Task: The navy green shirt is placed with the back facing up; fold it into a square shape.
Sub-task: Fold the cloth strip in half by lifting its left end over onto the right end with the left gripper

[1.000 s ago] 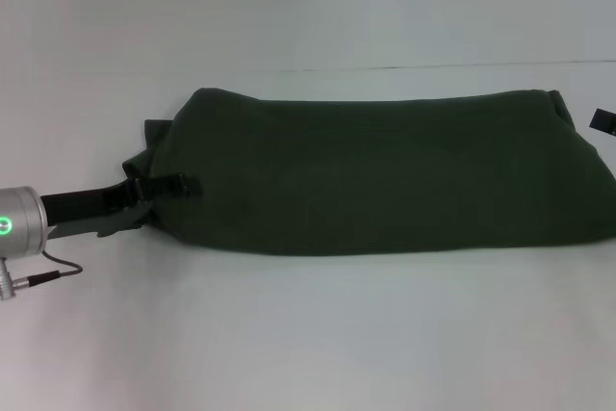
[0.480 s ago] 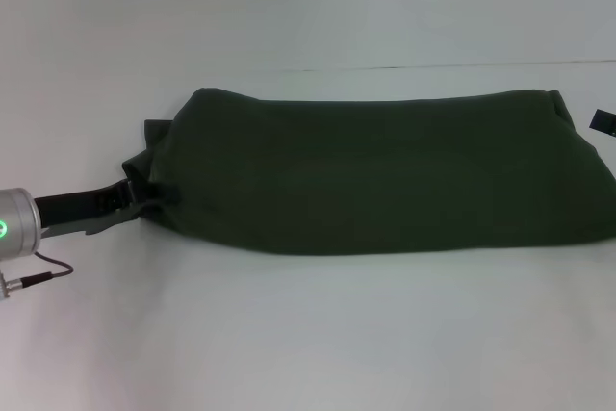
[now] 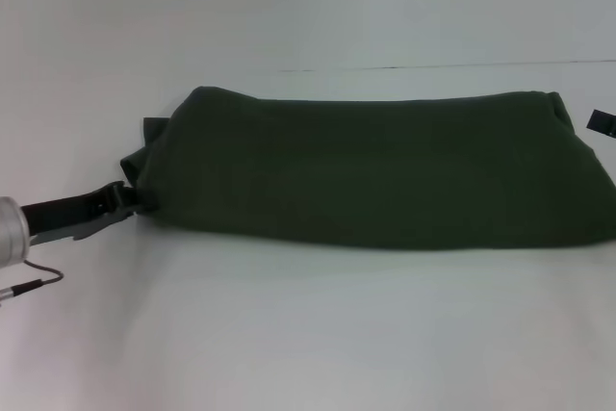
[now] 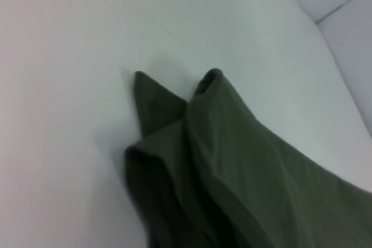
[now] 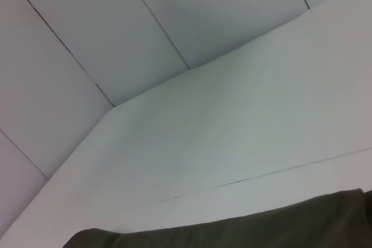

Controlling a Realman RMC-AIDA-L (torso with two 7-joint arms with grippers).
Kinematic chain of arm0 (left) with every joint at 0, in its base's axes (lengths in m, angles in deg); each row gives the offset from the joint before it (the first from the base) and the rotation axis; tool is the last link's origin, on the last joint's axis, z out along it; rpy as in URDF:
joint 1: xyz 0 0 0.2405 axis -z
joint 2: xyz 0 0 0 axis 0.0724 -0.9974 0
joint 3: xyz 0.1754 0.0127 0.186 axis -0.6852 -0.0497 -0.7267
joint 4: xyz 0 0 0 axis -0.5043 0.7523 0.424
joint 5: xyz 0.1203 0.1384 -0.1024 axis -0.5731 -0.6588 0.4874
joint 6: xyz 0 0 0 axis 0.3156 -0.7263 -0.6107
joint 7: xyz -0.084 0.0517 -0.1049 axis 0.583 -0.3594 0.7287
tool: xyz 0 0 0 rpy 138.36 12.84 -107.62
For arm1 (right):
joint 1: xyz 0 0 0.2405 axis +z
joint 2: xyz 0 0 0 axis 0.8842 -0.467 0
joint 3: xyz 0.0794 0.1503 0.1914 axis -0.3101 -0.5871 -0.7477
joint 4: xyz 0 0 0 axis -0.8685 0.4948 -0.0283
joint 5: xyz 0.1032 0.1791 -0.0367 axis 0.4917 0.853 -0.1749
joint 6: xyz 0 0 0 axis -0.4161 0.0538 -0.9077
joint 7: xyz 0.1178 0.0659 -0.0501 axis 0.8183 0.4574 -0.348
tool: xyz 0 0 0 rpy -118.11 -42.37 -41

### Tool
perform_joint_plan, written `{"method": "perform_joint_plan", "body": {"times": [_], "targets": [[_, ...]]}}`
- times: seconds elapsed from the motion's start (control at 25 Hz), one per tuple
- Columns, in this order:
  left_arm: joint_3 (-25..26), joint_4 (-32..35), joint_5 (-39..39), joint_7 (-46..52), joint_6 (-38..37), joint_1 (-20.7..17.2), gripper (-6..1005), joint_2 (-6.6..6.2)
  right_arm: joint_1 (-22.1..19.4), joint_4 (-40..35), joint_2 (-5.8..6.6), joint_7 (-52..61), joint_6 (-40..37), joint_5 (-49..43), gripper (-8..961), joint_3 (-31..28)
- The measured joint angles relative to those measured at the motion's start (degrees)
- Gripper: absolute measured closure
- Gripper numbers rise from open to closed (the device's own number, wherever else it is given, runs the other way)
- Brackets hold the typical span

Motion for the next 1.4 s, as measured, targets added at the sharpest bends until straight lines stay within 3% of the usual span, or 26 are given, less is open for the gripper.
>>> {"method": "perform_joint_plan", "body": {"times": [0.24,0.44,1.08,1.24,1.4], "targets": [[0.17,1.27,6.59,-3.0,-0.06,-4.13,985,0.68,0.24,0.36,-0.58,-0.12,0.23,0.12,36,-0.38],[4.78,2.16,9.79,-6.43,-0.32,-7.95,971,1.39,1.12,0.44,-1.45,-0.21,1.16,0.13,37,-0.51],[14.62,9.57,9.53,-7.35,-0.8,-17.4,926,0.79,5.12,0.48,-1.62,1.09,3.07,0.12,37,-0.01],[15.96,11.38,9.58,-7.22,-1.66,-18.19,915,0.75,5.09,0.48,-1.55,1.1,3.12,0.12,38,-0.01],[16.68,12.03,12.15,-8.27,-8.01,-17.54,904,0.7,4.4,0.47,-1.55,0.85,3.09,0.12,38,-0.02]]}}
